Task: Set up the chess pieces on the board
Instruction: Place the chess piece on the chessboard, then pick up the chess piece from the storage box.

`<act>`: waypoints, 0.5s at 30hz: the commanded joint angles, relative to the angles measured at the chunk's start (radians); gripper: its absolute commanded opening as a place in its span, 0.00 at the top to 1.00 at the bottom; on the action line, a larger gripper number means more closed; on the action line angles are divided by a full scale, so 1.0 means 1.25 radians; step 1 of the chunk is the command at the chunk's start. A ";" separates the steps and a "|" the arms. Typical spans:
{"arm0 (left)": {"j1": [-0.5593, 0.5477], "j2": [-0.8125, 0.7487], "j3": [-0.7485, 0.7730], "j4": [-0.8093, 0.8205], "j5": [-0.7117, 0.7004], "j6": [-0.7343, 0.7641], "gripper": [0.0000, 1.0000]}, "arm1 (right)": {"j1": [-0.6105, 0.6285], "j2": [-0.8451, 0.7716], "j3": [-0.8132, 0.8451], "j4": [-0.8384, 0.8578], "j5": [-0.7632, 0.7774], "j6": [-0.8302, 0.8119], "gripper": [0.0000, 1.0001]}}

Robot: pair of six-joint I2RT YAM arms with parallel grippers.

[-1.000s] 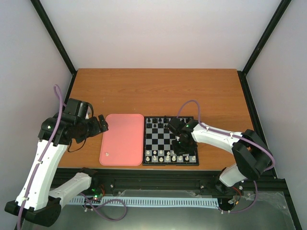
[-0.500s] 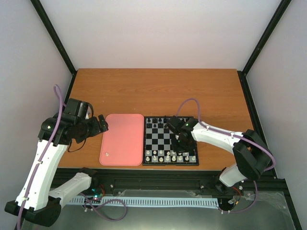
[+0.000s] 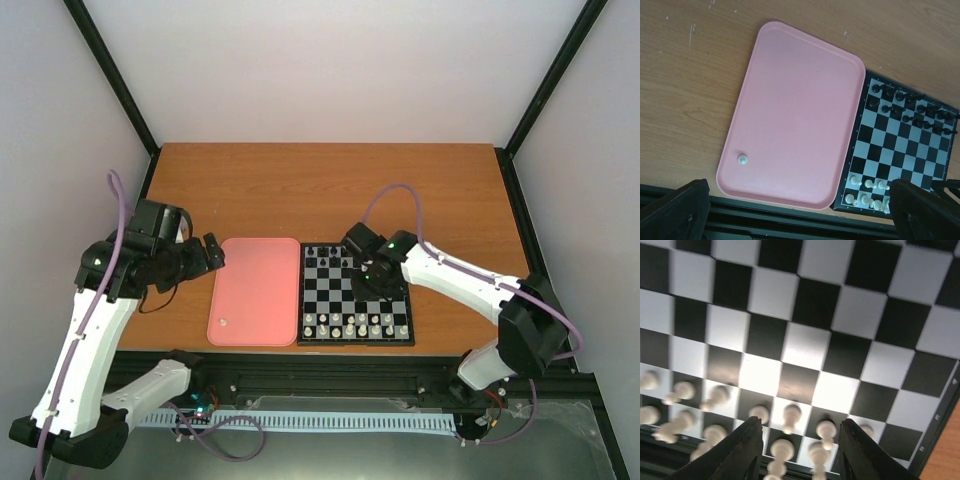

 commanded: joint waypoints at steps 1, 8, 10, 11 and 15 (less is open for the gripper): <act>0.005 0.014 0.095 -0.032 -0.022 0.033 0.00 | 0.030 0.019 0.084 0.012 0.004 -0.003 0.57; 0.005 0.015 0.269 -0.091 -0.105 0.028 0.00 | 0.144 0.181 0.284 0.064 -0.032 0.006 0.57; 0.005 0.003 0.305 -0.100 -0.121 0.014 0.00 | 0.177 0.239 0.353 0.082 -0.051 0.007 0.57; 0.005 -0.005 0.317 -0.100 -0.123 0.009 0.00 | 0.193 0.270 0.386 0.090 -0.058 0.005 0.57; 0.005 -0.032 0.329 -0.099 -0.111 -0.002 0.00 | 0.244 0.391 0.524 0.123 -0.095 -0.015 0.57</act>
